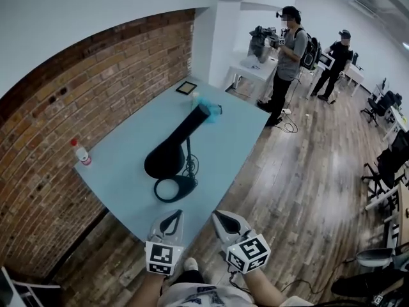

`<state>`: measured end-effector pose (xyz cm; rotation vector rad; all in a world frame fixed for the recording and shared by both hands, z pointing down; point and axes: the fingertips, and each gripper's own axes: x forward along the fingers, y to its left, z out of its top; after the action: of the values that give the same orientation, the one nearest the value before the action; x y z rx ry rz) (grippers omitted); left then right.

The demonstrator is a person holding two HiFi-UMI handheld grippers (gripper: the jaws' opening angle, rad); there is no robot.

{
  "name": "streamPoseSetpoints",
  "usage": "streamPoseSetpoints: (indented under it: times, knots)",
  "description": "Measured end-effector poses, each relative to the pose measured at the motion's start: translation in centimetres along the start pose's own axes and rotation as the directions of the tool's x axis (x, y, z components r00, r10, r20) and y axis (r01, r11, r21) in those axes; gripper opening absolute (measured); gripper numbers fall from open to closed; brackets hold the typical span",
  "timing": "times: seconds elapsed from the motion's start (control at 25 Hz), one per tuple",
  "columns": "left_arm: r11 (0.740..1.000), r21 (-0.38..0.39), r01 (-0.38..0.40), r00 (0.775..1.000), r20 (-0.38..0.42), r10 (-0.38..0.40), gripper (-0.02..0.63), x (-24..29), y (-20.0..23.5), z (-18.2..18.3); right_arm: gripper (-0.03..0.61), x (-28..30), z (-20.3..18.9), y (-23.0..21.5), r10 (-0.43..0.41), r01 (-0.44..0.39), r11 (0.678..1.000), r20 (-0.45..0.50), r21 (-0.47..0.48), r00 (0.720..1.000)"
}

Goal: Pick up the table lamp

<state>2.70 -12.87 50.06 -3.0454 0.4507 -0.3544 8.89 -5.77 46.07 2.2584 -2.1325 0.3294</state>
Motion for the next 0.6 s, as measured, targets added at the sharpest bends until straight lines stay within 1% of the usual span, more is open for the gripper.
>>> streamPoseSetpoints:
  times: [0.2, 0.44, 0.6]
  knots:
    - [1.000, -0.011, 0.010, 1.000, -0.008, -0.010, -0.009, 2.5, 2.0, 0.0, -0.002, 3.5, 1.1, -1.4, 0.004, -0.004, 1.000, 0.003, 0.002, 1.000]
    - [1.000, -0.015, 0.020, 1.000, -0.010, -0.020, -0.009, 3.7, 2.5, 0.2, -0.002, 5.4, 2.1, -3.1, 0.003, -0.003, 1.000, 0.010, -0.005, 1.000]
    - [1.000, -0.017, 0.017, 1.000, -0.016, -0.017, -0.009, 4.8, 3.0, -0.2, -0.002, 7.0, 2.3, -4.0, 0.019, -0.019, 1.000, 0.005, -0.014, 1.000]
